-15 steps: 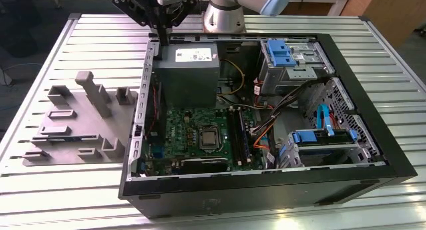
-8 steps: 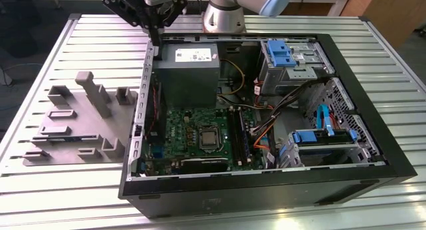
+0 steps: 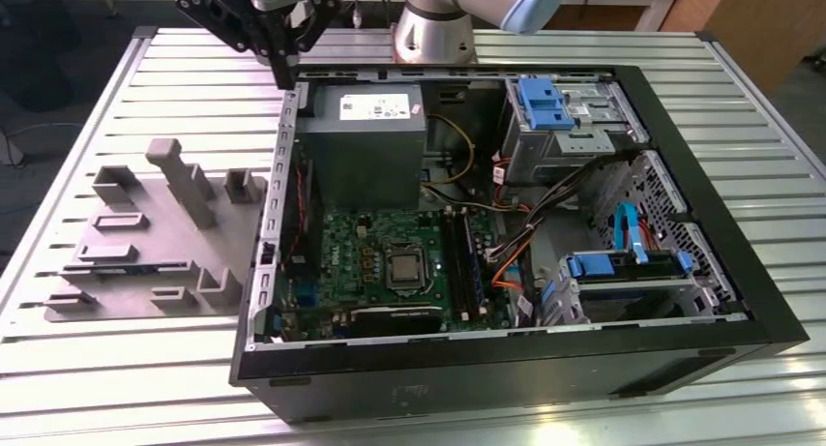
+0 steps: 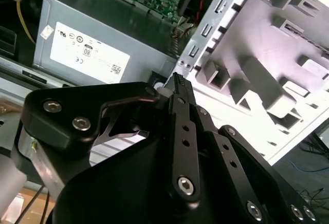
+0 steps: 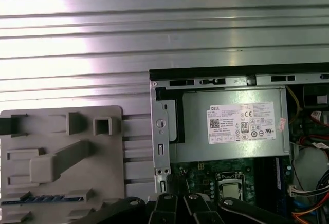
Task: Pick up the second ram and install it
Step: 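Reach for the second ram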
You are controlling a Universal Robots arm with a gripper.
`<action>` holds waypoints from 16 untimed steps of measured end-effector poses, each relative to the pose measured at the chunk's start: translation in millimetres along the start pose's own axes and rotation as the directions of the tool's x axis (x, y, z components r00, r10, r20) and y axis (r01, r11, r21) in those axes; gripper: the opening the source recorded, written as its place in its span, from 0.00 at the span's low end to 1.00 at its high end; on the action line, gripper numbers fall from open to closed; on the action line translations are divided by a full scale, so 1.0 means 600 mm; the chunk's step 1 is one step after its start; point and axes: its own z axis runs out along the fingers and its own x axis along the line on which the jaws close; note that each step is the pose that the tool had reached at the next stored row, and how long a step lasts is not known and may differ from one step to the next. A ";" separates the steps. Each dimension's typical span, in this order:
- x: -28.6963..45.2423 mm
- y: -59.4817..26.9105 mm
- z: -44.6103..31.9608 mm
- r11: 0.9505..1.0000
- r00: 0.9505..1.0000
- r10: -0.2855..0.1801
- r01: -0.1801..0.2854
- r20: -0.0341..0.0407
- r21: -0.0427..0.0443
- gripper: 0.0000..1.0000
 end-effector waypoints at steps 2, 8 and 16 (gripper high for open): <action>0.007 -0.001 0.000 1.000 1.000 0.000 0.000 0.000 0.000 0.11; 0.030 -0.002 -0.001 1.000 1.000 0.000 0.000 0.001 0.000 0.11; 0.061 -0.006 0.000 1.000 1.000 0.000 0.000 0.002 0.000 0.11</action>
